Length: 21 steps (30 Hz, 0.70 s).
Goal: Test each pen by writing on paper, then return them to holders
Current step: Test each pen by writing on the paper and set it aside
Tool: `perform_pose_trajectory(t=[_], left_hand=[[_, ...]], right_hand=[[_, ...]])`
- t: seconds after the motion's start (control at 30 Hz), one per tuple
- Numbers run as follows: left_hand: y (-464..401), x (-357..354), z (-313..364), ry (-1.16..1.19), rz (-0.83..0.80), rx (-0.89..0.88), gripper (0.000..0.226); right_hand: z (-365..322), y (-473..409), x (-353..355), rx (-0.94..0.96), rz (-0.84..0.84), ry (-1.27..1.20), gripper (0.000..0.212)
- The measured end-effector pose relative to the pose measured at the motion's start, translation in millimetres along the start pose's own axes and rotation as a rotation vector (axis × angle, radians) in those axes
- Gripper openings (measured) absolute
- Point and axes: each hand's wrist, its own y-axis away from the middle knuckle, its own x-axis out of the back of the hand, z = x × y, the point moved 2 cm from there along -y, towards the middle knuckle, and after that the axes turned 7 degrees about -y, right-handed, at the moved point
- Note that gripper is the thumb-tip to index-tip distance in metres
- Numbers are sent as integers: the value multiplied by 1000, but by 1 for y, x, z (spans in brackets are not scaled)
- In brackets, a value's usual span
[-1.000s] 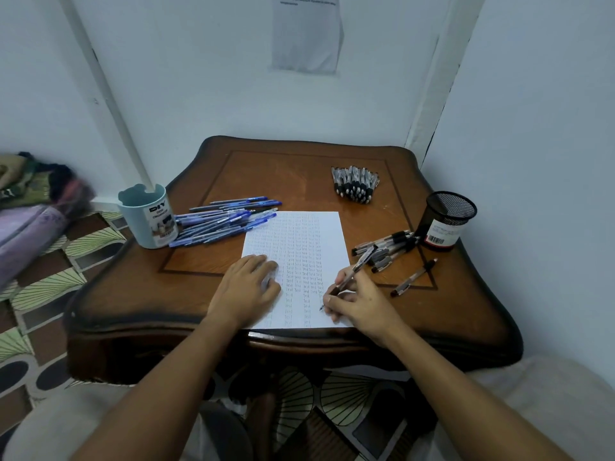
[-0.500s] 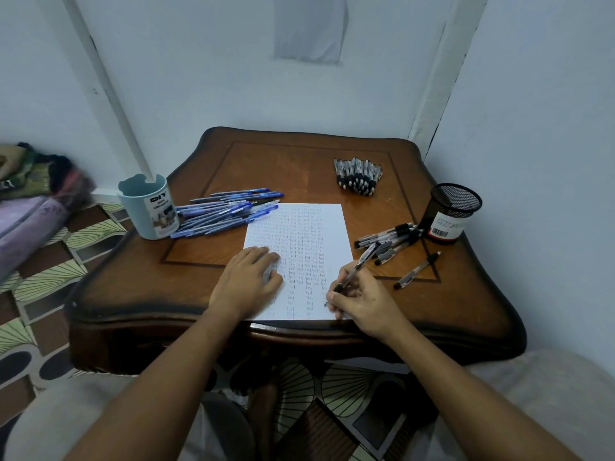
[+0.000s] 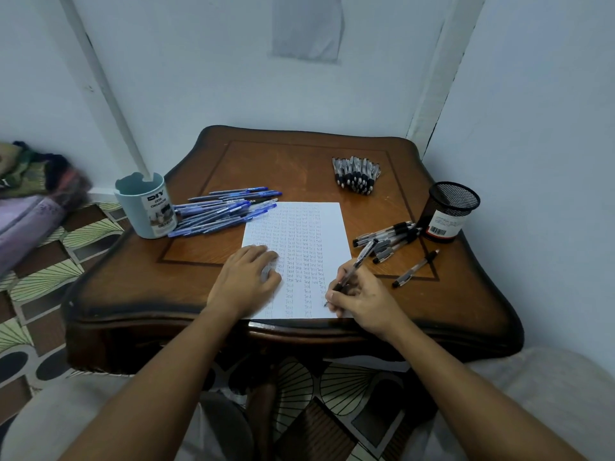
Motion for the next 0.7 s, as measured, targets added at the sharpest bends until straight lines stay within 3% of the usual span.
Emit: perform_pose_trajectory(t=[0.5,0.7], left_hand=[[0,-1,-1,-6,8,0,68],[-1,0,-2,-4,12,6,71]], right_hand=[[1,-2,3,-3,-31,31,27],[1,-1,4,-32,20,-80,29]])
